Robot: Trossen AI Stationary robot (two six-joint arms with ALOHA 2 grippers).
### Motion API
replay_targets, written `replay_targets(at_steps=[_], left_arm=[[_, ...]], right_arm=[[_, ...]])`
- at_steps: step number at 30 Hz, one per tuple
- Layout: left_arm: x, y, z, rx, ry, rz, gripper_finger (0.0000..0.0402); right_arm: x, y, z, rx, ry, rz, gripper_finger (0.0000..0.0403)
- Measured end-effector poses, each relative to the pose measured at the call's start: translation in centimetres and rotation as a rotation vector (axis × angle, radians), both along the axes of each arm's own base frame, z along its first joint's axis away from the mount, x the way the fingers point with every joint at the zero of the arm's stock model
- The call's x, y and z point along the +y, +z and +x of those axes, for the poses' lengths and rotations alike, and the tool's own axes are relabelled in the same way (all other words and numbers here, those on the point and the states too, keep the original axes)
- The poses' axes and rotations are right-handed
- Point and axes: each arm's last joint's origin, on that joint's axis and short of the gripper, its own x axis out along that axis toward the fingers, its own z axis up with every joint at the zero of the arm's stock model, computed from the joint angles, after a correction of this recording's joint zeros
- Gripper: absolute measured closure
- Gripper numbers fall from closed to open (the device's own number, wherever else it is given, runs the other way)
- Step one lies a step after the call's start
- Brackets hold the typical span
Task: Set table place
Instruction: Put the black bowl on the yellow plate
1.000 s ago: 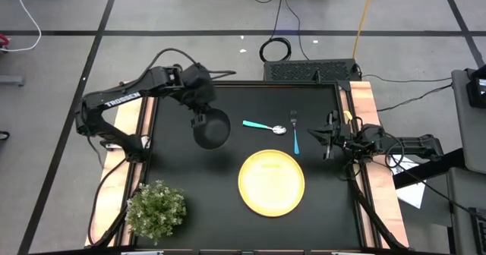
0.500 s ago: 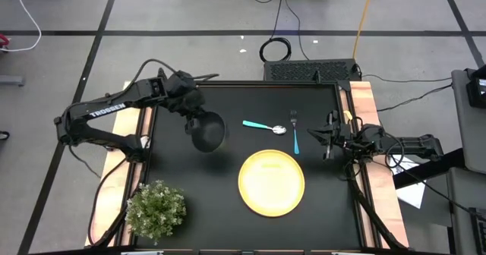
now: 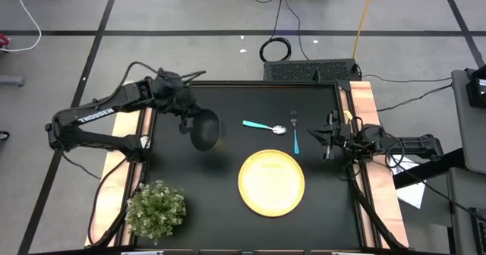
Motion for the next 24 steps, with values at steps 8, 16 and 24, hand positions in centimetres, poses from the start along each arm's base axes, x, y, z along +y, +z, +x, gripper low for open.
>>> replay_targets(at_steps=[8, 16, 24], left_arm=[[-0.6, -3.6, -0.5, -0.060, -0.016, -0.059, 0.0397], [-1.1, -6.2, -0.5, -0.186, -0.050, -0.039, 0.0397], [-1.3, -7.2, -0.5, -0.227, -0.063, -0.022, 0.0397]], right_arm=[[0.0, 0.0, 0.0, 0.001, 0.001, 0.004, 0.0403], [0.0, 0.0, 0.0, 0.000, 0.001, 0.004, 0.0403], [0.0, 0.0, 0.0, -0.001, 0.001, 0.005, 0.0403]])
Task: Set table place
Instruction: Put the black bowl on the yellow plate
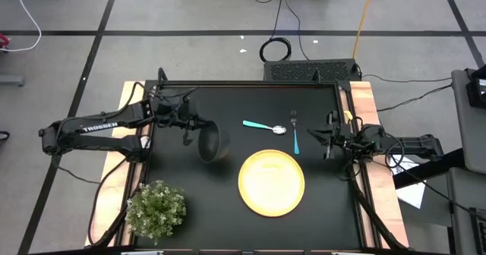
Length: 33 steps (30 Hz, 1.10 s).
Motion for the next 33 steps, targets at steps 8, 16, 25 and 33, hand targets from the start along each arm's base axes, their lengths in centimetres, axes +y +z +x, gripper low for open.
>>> replay_targets(at_steps=[8, 16, 25, 33], left_arm=[[-0.1, -0.1, 0.1, -0.012, -0.018, -0.015, 0.0397], [-1.5, -0.4, 2.1, -0.067, -0.139, -0.046, 0.0397], [-2.4, -0.5, 4.5, -0.141, -0.219, -0.055, 0.0397], [-2.5, -0.1, 6.7, -0.128, -0.258, -0.051, 0.0397]], right_arm=[[0.0, 0.0, 0.0, 0.000, 0.000, 0.000, 0.0403], [0.0, 0.0, 0.0, -0.003, 0.000, 0.000, 0.0403], [0.0, 0.1, 0.0, -0.007, 0.000, 0.000, 0.0403], [0.0, 0.1, 0.0, -0.008, 0.000, 0.000, 0.0403]])
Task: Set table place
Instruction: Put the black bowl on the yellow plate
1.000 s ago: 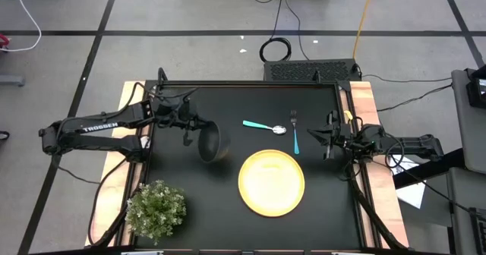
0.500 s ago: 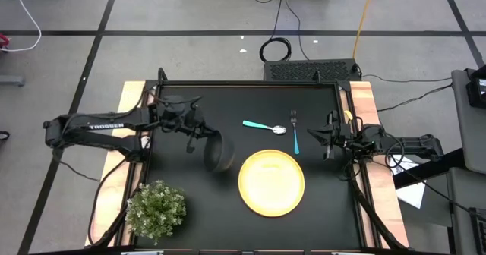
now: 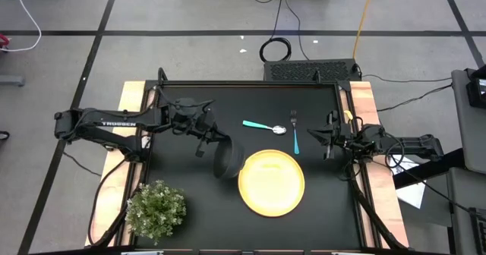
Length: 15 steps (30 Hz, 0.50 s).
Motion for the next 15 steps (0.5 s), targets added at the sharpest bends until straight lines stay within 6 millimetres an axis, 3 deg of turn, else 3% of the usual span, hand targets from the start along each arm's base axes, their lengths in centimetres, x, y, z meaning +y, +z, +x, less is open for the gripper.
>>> replay_targets(at_steps=[15], left_arm=[[0.0, -0.3, 1.2, 0.031, -0.011, -0.027, 0.0397]], right_arm=[[0.0, 0.0, 0.0, 0.000, 0.000, -0.001, 0.0403]])
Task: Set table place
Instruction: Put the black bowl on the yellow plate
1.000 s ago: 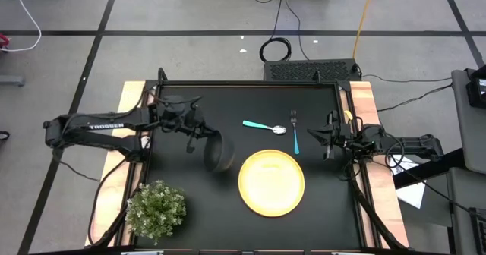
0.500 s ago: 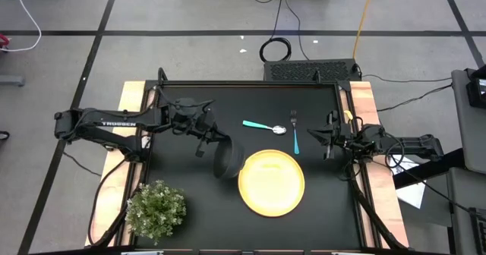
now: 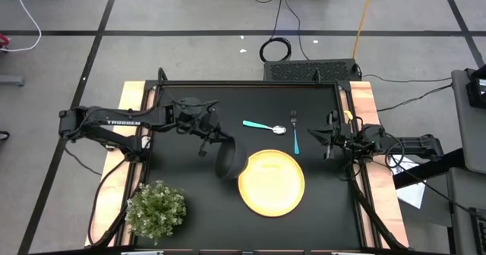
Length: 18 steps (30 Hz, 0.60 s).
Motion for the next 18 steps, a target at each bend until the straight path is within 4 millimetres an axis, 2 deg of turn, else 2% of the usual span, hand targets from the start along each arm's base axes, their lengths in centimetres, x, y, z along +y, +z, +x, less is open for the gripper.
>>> replay_targets(at_steps=[9, 18], left_arm=[[-0.7, 0.9, 3.7, 0.048, -0.061, 0.027, 0.0397], [-0.5, 1.0, 8.9, 0.198, -0.114, 0.064, 0.0397]], right_arm=[[0.0, 0.0, 0.0, -0.004, 0.000, 0.000, 0.0403], [0.0, 0.0, 0.0, -0.003, 0.000, 0.000, 0.0403]])
